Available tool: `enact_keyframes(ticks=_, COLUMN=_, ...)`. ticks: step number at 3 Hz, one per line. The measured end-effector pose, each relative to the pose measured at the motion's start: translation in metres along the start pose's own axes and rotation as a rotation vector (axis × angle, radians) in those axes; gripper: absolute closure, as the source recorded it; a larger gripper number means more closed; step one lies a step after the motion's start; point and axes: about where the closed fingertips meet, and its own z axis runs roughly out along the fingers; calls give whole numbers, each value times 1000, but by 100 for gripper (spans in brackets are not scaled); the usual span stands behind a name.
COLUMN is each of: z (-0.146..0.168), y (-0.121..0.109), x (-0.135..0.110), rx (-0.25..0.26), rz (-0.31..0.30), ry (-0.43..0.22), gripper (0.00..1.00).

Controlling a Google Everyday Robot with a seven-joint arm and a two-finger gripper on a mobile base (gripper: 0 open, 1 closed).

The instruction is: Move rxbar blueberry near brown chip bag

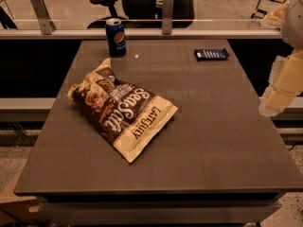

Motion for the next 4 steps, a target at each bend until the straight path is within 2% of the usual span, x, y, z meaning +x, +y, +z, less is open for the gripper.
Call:
enact_keyframes(ticks=2, z=-6, y=-23, x=3, rx=16, rz=1, ry=-3, gripper=0)
enact_keyframes(ticks=4, z=6, y=-74, x=7, rx=5, rz=-1, ry=19, gripper=0)
